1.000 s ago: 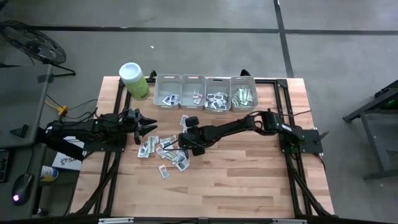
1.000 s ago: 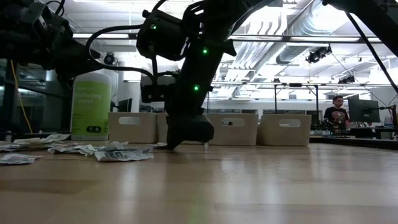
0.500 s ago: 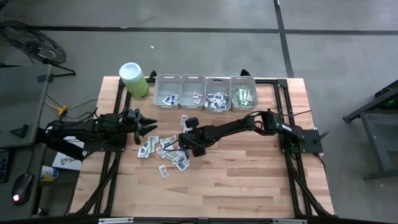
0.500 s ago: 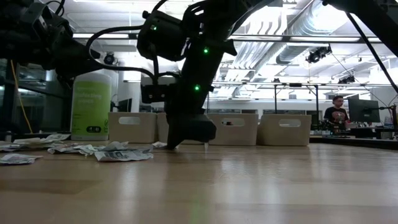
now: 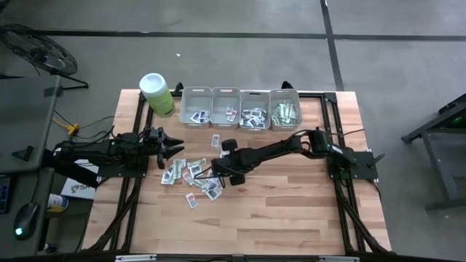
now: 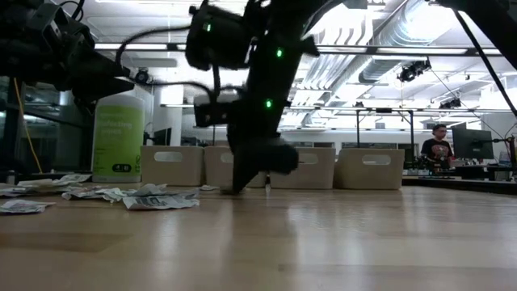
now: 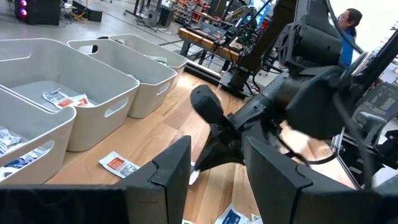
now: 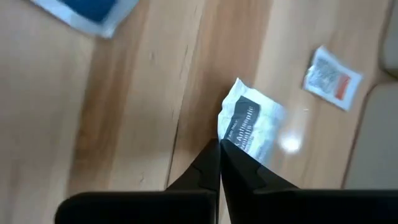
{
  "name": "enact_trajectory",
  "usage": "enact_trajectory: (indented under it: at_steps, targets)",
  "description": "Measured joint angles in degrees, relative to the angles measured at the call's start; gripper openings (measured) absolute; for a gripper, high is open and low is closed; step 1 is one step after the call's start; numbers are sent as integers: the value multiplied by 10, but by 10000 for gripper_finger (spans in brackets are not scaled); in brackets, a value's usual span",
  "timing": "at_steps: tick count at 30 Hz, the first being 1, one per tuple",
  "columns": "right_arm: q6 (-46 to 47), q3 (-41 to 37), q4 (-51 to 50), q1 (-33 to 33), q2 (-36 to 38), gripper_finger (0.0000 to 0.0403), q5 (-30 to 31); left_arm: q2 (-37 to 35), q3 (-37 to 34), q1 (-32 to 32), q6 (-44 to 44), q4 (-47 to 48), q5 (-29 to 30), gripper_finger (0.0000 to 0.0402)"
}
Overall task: Pick & Place First Aid Supplies
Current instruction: Put the towelette pack into the middle right gray bin
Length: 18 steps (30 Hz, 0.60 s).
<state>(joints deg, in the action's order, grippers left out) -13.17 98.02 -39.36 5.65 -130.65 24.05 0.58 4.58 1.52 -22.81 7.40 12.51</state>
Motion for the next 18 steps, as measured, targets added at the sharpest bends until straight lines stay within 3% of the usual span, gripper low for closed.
enact_trajectory:
  at_steps: [9,18]
  targets:
    - [45,2,-75,1,31,0,25,0,0,0,0,0,0,150]
    - [98,3,-176,12,71,0,100,0,0,0,0,0,0,150]
